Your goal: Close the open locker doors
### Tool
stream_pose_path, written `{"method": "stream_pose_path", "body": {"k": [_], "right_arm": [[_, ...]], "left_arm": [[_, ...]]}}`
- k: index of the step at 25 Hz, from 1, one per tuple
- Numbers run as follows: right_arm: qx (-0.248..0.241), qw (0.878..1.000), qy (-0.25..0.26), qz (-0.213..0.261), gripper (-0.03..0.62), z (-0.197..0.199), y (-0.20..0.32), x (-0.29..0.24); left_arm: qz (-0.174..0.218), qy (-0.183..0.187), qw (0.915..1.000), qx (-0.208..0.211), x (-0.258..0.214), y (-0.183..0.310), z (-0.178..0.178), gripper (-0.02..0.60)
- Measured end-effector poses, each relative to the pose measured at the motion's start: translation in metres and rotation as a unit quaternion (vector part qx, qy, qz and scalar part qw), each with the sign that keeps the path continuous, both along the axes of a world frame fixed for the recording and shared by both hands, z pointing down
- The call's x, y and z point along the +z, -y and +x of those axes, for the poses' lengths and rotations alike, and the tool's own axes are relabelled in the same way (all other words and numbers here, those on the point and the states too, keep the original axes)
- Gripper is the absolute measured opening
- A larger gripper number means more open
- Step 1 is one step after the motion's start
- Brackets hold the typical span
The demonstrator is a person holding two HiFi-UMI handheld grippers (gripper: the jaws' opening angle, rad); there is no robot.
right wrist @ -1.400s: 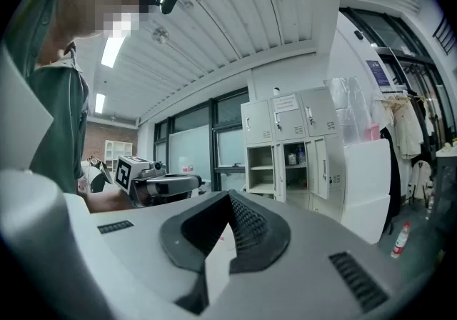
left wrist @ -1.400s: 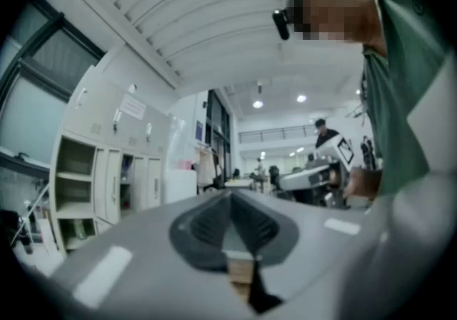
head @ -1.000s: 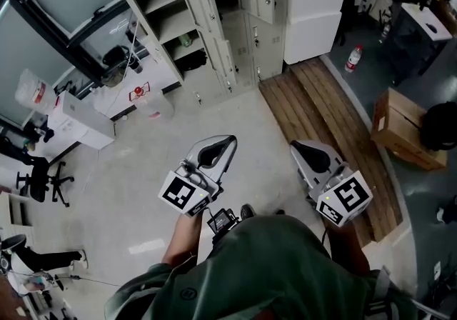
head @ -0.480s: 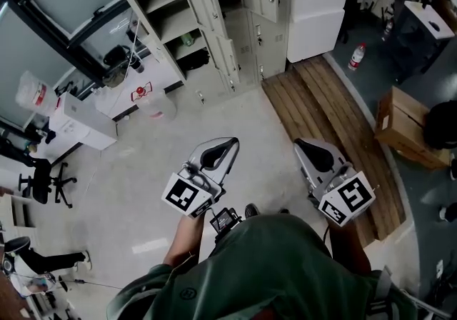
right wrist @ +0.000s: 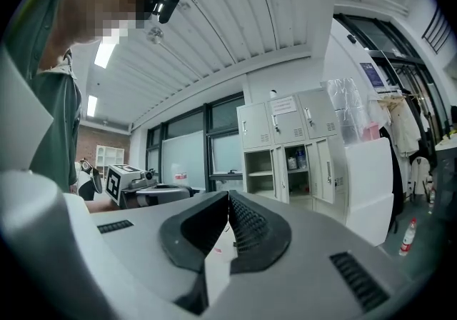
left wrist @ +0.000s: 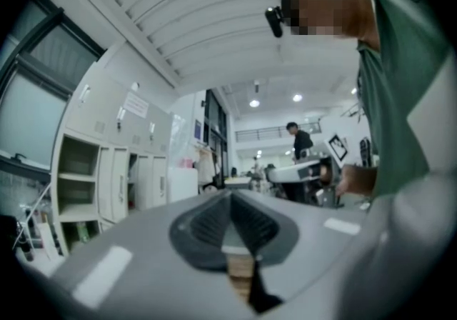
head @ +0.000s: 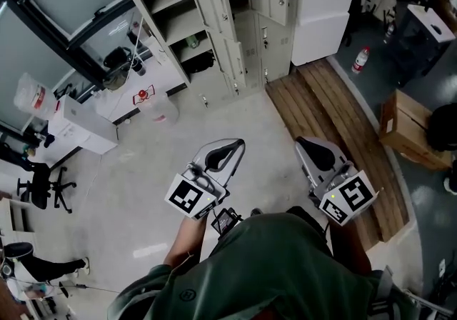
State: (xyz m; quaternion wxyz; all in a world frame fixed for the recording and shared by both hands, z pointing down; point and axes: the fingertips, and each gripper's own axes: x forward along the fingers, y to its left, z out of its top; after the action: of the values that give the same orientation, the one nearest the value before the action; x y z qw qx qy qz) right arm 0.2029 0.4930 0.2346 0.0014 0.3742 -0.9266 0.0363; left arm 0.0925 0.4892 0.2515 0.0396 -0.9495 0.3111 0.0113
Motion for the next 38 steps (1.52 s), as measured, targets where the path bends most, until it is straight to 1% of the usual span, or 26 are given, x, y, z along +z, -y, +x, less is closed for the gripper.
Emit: {"method": "stream_pose_path", "body": {"k": [6,10,17,21,23,26,28,30,35,38], "right_arm": [[-0.004,1.0,-0.005,0.001,0.006,-0.012,0.018,-0.001],[-0.015,1.0,-0.004,-0.004,0.006,-0.01,0.037,0.001],[-0.059,0.998,0.001,0.001,0.006,-0.005,0.081,-0.002],[-0.084,0.996,0.003,0.005,0.006,0.002,0.11,-0.004],[-0.097,0.995,0.004,0.005,0.006,0.004,0.122,-0.002],[-0.11,0.994,0.005,0.003,0.006,0.007,0.138,0.001],[-0.117,0.993,0.005,-0.001,0.005,0.008,0.146,0.004],[-0.122,0.993,0.006,-0.005,0.006,0.007,0.152,0.007],[-0.127,0.992,0.006,-0.01,0.006,-0.008,0.171,0.009],[-0.12,0.993,0.003,-0.009,0.006,-0.019,0.184,0.008]], "left_arm": [[0.001,-0.009,1.0,-0.004,-0.001,0.018,-0.011,0.0],[-0.003,-0.004,0.9999,-0.016,0.002,0.035,-0.01,0.0],[-0.002,0.0,0.9985,-0.055,-0.005,0.07,-0.002,0.0],[0.011,-0.016,0.9972,-0.071,-0.015,0.092,0.008,0.0],[0.014,-0.019,0.9964,-0.081,-0.016,0.1,0.012,0.0],[0.005,-0.013,0.9945,-0.104,-0.01,0.112,0.012,0.0],[-0.002,-0.003,0.9934,-0.115,-0.004,0.117,0.012,0.0],[-0.003,0.003,0.993,-0.118,-0.001,0.122,0.012,0.0],[0.004,-0.018,0.9926,-0.12,-0.01,0.139,-0.001,0.0],[0.005,-0.019,0.9932,-0.115,-0.007,0.155,-0.014,0.0]]}}
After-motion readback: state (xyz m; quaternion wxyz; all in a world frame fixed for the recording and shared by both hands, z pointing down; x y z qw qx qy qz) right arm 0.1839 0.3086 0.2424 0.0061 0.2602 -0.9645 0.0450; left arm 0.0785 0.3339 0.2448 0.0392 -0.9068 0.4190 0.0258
